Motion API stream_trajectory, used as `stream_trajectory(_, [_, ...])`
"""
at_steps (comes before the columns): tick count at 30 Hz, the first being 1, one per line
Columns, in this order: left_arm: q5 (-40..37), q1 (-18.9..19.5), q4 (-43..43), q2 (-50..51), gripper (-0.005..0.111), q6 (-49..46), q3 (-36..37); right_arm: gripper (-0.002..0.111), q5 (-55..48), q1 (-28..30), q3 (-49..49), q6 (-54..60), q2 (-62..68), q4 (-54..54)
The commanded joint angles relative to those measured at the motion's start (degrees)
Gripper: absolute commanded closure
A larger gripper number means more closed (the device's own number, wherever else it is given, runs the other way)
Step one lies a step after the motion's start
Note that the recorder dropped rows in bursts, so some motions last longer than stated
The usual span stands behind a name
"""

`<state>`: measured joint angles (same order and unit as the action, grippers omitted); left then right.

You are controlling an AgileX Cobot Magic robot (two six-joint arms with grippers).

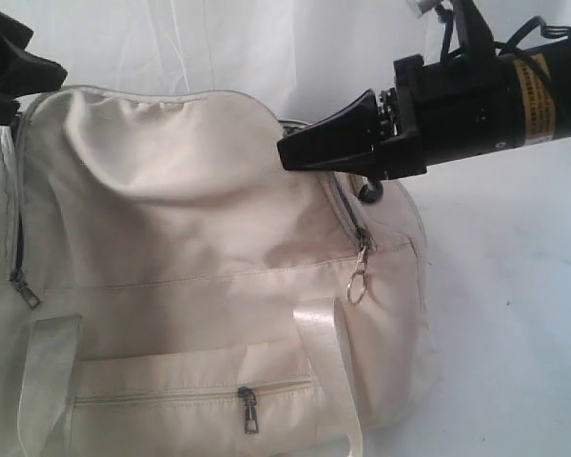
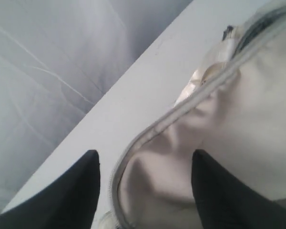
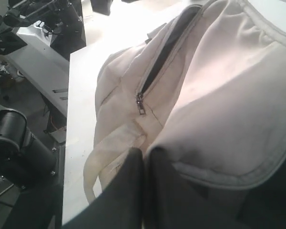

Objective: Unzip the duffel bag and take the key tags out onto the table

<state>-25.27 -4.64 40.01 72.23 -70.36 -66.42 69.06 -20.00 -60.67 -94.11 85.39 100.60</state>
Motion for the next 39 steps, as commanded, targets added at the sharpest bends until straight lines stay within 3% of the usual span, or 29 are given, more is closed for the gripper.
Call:
stream_trajectory(1, [-1.69, -0.08, -6.74, -1.28, 0.047, -5.15, -0.32, 0.108, 0.90, -0.24, 0.09, -2.27, -3.98, -0.65])
stream_trajectory(11, [-2.17, -0.08, 0.41, 1.61, 0.047, -17.27, -0.32, 0.108, 0.90, -0.24, 0.09, -3.59, -8.27, -0.65])
stream_trajectory(19, [-2.53, -0.08, 4.28, 5.99, 0.047, -14.50, -0.32, 0.108, 0.90, -0.24, 0.09, -4.08, -8.26, -0.65])
stream_trajectory(39, [-4.25, -0.08, 3.58, 12.77, 0.047, -7.36, -0.32, 0.108, 0.90, -0.59, 0.09, -4.07, -8.26, -0.65])
